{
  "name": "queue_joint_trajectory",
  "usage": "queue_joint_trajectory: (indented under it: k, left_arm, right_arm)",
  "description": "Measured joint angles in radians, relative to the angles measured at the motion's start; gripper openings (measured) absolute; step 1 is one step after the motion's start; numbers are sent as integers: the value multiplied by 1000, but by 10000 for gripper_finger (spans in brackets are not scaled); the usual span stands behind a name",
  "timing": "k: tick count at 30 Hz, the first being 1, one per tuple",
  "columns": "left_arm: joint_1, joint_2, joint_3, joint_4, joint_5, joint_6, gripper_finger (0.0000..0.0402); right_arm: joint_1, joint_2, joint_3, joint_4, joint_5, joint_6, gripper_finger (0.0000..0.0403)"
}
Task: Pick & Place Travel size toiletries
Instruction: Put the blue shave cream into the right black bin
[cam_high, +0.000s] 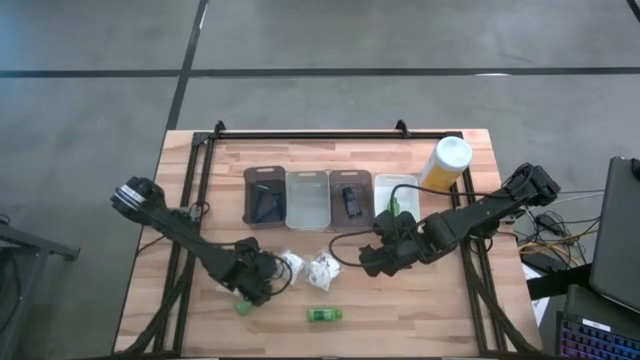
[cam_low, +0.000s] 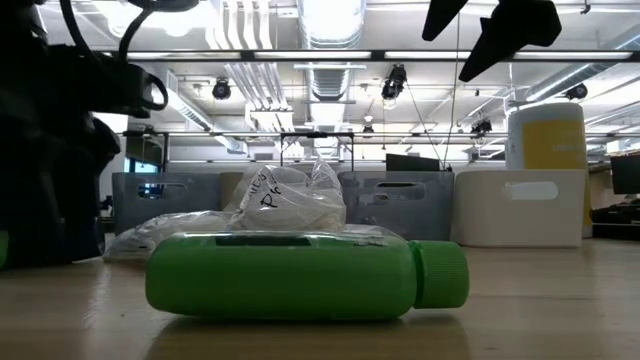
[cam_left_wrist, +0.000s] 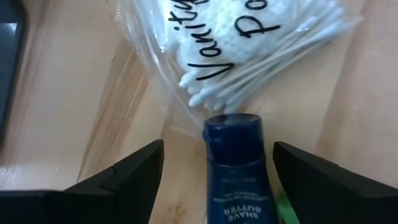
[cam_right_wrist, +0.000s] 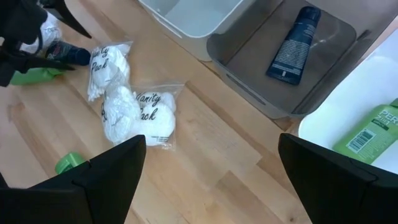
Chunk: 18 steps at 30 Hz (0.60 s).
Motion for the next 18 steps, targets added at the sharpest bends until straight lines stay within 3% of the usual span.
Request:
queue_joint_trajectory:
  k: [8, 18]
  left_arm:
    - [3, 31, 1, 19, -1, 17, 253]
    - [4, 28, 1, 52, 12, 87, 136]
  right_arm:
    - [4, 0, 0, 1, -3, 1, 364]
    - [29, 0, 0, 4, -30, 57, 364]
